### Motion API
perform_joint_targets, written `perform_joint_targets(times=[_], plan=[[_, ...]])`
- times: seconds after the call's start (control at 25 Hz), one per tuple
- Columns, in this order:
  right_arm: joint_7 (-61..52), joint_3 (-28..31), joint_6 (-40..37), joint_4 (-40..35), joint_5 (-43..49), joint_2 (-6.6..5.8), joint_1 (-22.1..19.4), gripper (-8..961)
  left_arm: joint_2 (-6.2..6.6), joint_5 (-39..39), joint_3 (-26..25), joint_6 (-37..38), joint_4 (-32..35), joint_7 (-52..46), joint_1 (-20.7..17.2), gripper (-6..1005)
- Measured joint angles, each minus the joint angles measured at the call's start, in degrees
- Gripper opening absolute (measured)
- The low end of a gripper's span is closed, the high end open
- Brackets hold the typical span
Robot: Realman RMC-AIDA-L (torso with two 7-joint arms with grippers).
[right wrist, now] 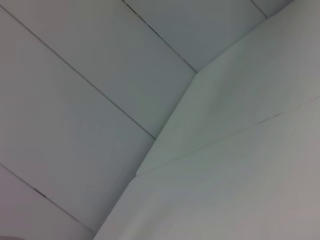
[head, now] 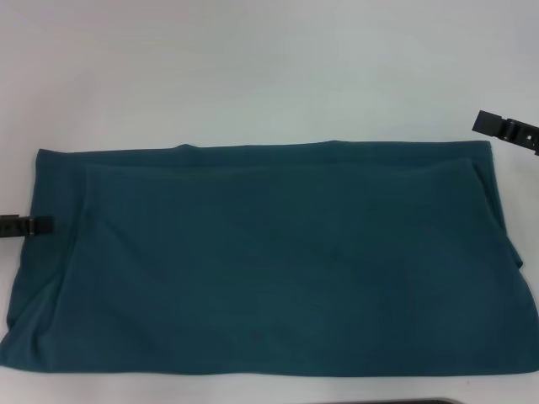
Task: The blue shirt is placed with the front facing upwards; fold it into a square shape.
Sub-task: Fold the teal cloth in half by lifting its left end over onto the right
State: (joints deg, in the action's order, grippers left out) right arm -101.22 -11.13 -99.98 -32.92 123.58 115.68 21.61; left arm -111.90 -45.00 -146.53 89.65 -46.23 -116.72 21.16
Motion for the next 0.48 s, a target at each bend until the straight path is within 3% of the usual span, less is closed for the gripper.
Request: perform_joint_targets(times=[0.48], plan=[[-0.11, 0.58, -0.13, 0.01, 0.00, -0.17, -0.11, 885, 0.40, 5.54, 0.70, 1.40, -0.09, -3.06, 2.67, 860]])
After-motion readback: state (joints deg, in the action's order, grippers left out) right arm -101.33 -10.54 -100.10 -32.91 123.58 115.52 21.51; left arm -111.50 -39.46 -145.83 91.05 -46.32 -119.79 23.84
